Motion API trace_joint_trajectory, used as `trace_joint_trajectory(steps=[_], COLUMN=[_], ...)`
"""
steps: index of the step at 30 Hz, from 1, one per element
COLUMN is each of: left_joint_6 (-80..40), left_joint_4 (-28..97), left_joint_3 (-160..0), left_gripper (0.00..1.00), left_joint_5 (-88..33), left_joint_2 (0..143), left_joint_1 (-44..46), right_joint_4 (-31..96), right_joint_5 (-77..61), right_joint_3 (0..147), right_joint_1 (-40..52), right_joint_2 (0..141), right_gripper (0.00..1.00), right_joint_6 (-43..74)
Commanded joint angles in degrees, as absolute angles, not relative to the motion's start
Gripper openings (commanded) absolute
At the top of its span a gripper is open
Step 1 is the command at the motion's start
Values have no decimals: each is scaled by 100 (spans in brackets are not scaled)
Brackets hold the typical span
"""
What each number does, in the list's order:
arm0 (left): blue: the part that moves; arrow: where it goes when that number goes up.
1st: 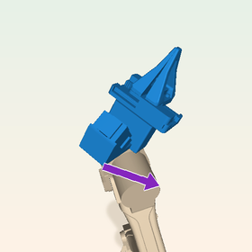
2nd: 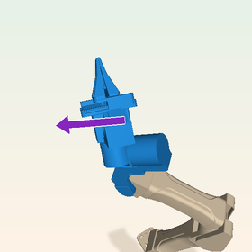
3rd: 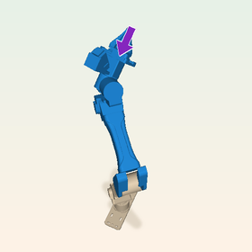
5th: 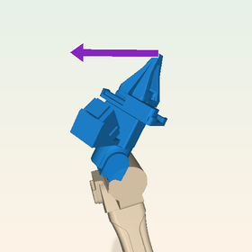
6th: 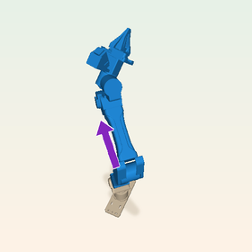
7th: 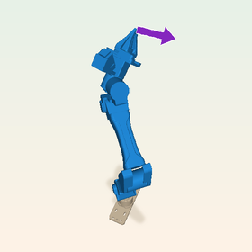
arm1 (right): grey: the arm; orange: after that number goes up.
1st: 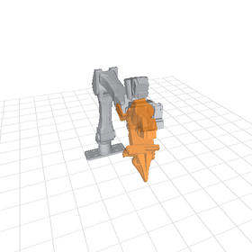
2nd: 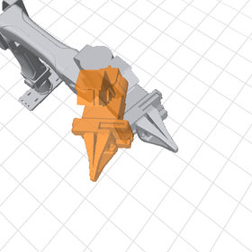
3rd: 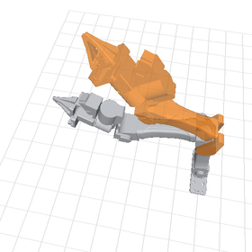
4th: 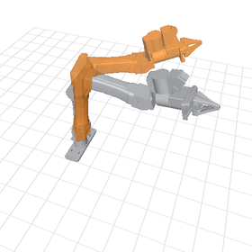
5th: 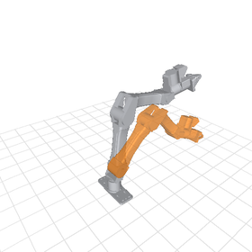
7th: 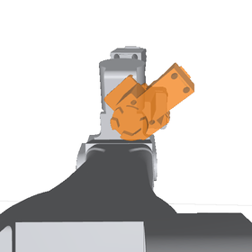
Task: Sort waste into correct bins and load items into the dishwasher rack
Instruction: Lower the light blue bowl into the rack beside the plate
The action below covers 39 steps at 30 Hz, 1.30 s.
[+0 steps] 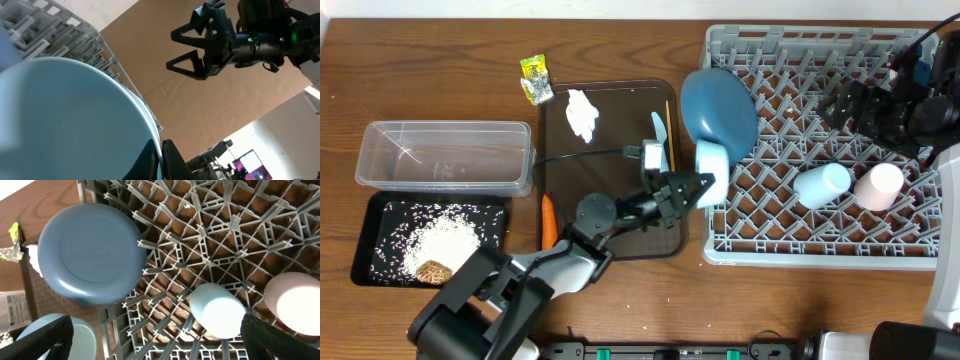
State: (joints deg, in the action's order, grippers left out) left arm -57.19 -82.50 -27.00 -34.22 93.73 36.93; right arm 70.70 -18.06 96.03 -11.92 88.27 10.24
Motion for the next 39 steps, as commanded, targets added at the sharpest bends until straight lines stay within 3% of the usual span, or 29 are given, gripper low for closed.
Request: trace_joint_trajectory(steps=[1,19,39], left_joint_6=[-5728,-5662,-6681], left_joint_4=[-8322,-7789,-9098], left_joint_3=[-2974,-3900,-4154], left_gripper=[6,6,6], left_joint_5=[-3273,-3251,-3297], left_joint_2=[9426,9929,11244], left_joint_1=[3809,4407,4504], right_joint_4=[7098,7244,7332], right_joint_5=[-1844,-1844,-1841], right_joint_3=[9623,9623,9623], right_joint_1=[-1170,-1170,-1168], right_joint_2=[8840,8840,8840], right_gripper=[99,99,99], right_joint_6=[1066,1061,954])
